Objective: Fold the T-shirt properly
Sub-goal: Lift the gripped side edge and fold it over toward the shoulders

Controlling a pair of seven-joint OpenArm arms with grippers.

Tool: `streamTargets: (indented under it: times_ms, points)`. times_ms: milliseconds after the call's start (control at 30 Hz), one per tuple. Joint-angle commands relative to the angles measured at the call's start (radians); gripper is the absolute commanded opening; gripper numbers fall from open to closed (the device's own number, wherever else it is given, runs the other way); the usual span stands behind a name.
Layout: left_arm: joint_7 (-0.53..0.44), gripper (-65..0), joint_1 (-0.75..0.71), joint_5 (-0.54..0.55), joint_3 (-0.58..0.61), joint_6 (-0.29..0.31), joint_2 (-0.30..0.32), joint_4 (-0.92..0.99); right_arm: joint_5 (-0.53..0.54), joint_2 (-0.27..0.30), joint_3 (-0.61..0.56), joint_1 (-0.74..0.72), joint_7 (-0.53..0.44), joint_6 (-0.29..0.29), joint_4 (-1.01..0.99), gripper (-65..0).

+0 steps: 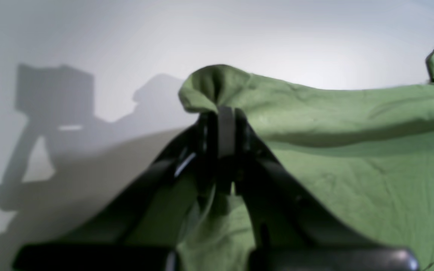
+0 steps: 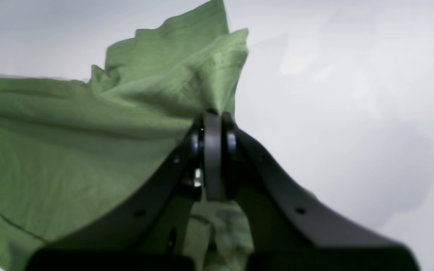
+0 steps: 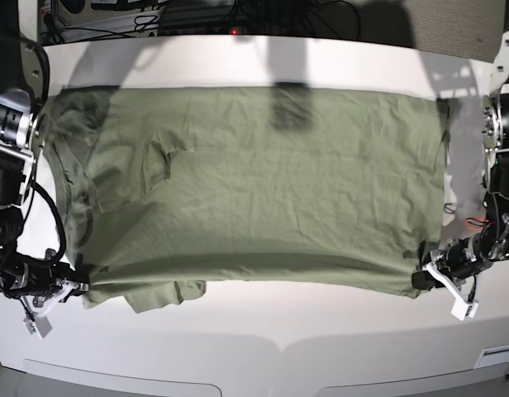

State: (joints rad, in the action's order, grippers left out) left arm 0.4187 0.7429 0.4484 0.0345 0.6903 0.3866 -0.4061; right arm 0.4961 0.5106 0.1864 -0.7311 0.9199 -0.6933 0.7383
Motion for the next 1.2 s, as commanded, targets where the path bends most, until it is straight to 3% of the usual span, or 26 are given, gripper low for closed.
streamTargets:
  times_ms: [0, 100, 300, 467, 733, 967, 1167]
  points:
    - [-0.022, -65.0, 0.039, 0.016, -0.002, 0.008, 0.019, -0.018, 0.022, 0.022, 0.003, -0.032, -0.013, -0.005, 0.019, -65.0]
    - [0.039, -65.0, 0.041, 0.074, -0.002, 0.008, 0.031, -0.035, 0.024, 0.021, 0.003, -0.030, 0.006, -0.005, 0.029, -65.0]
    - [0.270, -65.0, 0.034, 0.256, -0.002, 0.008, 0.079, -0.126, 0.085, 0.021, 0.003, -0.018, 0.029, -0.005, 0.063, -65.0]
    - [0.318, -65.0, -0.013, 0.330, -0.002, 0.008, 0.119, -0.211, 0.079, 0.015, 0.003, 0.079, -0.003, -0.005, 0.227, -65.0]
    - [0.315, -65.0, -0.150, 0.318, -0.002, 0.008, 0.125, -0.390, -0.050, -0.003, 0.003, 0.286, -0.082, -0.005, 0.526, -65.0]
    - [0.363, -65.0, -0.269, 0.214, -0.064, -0.097, 0.126, -0.619, -0.128, -0.004, 0.004, 0.448, -0.139, -0.005, 0.670, -65.0]
    - [0.485, -65.0, -0.386, 0.224, -0.192, -0.108, 0.127, -0.825, -0.182, -0.004, 0.004, 0.589, -0.188, 0.080, 0.832, -65.0]
